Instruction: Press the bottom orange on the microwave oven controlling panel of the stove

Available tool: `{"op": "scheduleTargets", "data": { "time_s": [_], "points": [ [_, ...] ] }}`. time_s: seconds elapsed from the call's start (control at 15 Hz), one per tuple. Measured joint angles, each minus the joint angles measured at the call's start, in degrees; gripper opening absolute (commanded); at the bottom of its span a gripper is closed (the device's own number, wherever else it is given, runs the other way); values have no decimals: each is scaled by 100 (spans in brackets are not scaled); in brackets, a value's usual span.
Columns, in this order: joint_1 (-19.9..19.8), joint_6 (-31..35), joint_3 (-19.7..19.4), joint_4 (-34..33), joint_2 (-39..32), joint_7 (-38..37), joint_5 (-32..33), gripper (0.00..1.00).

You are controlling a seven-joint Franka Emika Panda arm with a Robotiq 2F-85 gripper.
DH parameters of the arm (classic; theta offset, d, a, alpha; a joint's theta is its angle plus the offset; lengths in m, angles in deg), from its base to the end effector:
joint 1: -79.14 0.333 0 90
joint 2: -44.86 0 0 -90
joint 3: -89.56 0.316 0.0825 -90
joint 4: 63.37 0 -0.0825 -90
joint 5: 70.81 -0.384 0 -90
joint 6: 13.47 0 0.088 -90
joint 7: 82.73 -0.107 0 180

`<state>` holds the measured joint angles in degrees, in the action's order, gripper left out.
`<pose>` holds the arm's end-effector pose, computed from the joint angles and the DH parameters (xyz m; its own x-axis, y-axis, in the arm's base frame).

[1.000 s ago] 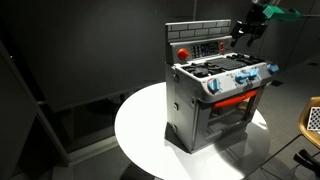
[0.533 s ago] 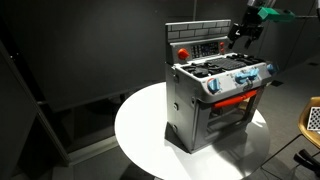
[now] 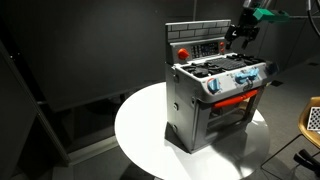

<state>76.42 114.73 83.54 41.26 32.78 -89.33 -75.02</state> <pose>0.6279 -0.0905 0.4392 0.9345 -0.2988 0.1934 -0.2913 -0.9543 -0.0664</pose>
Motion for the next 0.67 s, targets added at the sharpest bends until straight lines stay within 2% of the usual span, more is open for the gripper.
{"op": "scheduleTargets", "data": {
  "time_s": [0.67],
  "points": [
    [0,-75,26,-308,-295,0,0,100]
  ]
}}
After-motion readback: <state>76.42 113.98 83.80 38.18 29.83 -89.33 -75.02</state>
